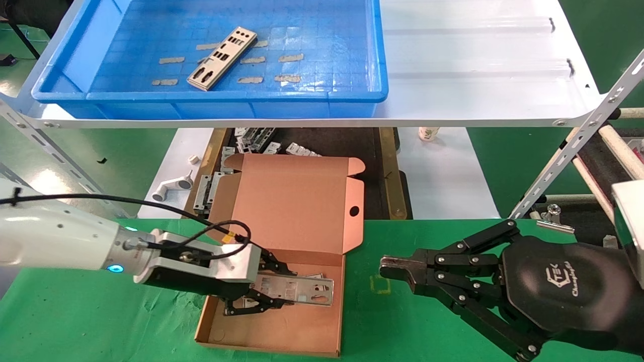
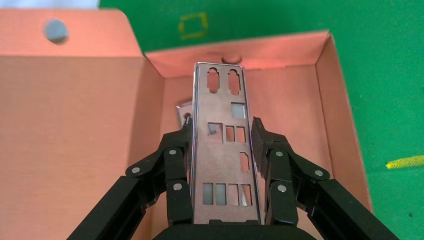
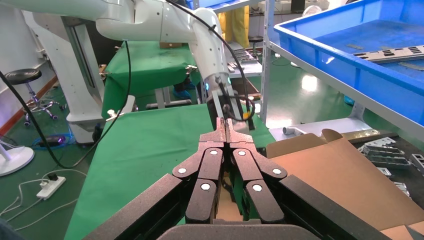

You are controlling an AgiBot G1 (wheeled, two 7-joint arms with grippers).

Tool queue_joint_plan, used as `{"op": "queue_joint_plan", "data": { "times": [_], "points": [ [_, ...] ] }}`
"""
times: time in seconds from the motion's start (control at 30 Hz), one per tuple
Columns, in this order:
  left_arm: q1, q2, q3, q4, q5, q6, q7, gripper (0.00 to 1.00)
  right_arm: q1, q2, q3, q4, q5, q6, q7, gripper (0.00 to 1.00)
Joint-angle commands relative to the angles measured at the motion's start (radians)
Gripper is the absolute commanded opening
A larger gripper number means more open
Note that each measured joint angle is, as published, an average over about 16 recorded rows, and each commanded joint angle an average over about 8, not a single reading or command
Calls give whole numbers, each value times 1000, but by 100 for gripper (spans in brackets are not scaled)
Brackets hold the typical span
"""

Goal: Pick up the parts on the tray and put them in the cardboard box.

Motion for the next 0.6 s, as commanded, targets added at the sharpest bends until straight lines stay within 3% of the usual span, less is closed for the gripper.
{"op": "queue_joint_plan", "data": {
  "times": [0.03, 0.13, 0.23, 0.3, 0.6],
  "points": [
    [4, 23, 5, 33, 8, -10, 12, 46, 0, 0, 0, 0, 0, 0, 0, 0],
    [4, 42, 9, 75, 11, -6, 18, 77, 0, 0, 0, 0, 0, 0, 0, 0],
    [6, 57, 11, 112, 13, -9, 28, 96, 0, 0, 0, 0, 0, 0, 0, 0],
    [7, 66, 12, 136, 15, -13, 33, 100, 0, 0, 0, 0, 0, 0, 0, 0],
    [-1, 84, 6, 203, 13, -24, 87, 100, 0, 0, 0, 0, 0, 0, 0, 0]
  ]
}}
